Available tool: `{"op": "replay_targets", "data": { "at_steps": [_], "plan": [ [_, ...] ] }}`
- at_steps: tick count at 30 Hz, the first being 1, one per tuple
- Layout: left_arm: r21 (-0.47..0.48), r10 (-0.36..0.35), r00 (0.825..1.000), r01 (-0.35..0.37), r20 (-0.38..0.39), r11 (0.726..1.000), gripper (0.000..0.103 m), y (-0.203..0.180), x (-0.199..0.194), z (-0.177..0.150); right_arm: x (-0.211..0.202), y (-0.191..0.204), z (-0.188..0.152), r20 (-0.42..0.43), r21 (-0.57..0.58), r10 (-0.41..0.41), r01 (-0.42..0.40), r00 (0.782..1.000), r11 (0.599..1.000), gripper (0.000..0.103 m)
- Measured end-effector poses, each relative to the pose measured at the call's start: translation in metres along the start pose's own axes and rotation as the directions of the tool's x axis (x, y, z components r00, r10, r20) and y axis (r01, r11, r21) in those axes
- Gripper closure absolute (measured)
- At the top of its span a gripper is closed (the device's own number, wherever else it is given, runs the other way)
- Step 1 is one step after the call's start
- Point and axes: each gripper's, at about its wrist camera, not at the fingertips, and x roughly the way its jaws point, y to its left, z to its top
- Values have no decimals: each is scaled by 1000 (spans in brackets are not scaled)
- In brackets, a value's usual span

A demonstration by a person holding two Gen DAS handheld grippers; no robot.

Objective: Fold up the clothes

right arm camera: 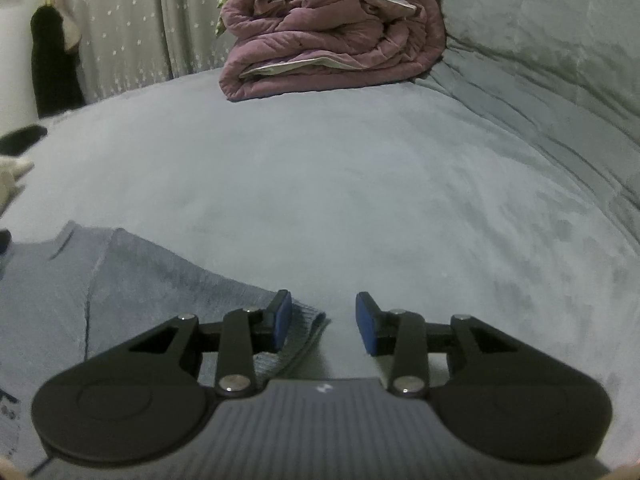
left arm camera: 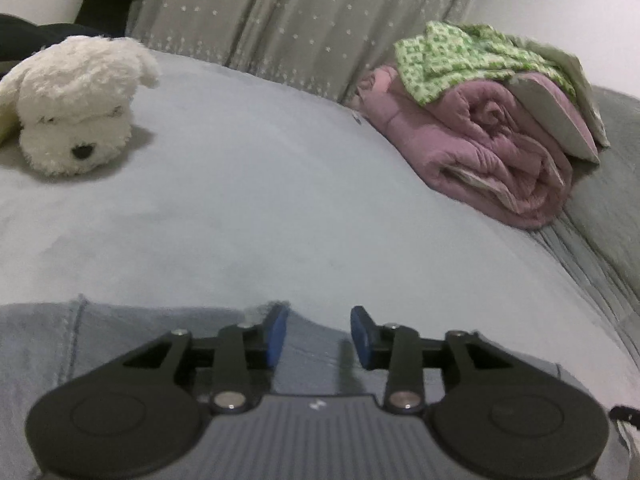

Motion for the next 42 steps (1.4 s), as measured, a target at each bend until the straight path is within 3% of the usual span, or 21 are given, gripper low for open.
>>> {"op": "replay_targets", "data": {
  "at_steps": [10,13,17,24,29,36,38,42],
  "plan": [
    [206,-118,982,147,-150,967,54,-97,-16,-11,-1,-5,1,3,23,23,-23,1000,999,62],
    [216,-141,968,186,-209,959,54,-129,-18,-22,-1,-7,0,2,30,27,-27,1000,999,61],
    [159,-199,941,249,-273,955,54,-155,-17,-44,0,-6,-1,0,26,30,-30,1000,999,58],
    [2,-339,921,345,-192,938,55,-168,-8,-89,0,-5,-2,2,21,33,-34,999,999,54],
    [93,-345,931,356,-120,930,55,-177,-9,-113,1,-6,-1,17,43,43,-44,999,998,54],
    [-26,-454,880,455,-140,890,57,-148,-1,-108,-15,-8,3,45,132,116,-121,992,984,54],
    [-35,-466,874,466,-142,884,57,-146,-2,-109,-20,-13,4,28,165,160,-163,987,973,54],
    [-16,-471,871,473,-139,881,56,-151,-5,-110,-43,-12,-16,-1,110,145,-144,989,983,54]
  ]
}}
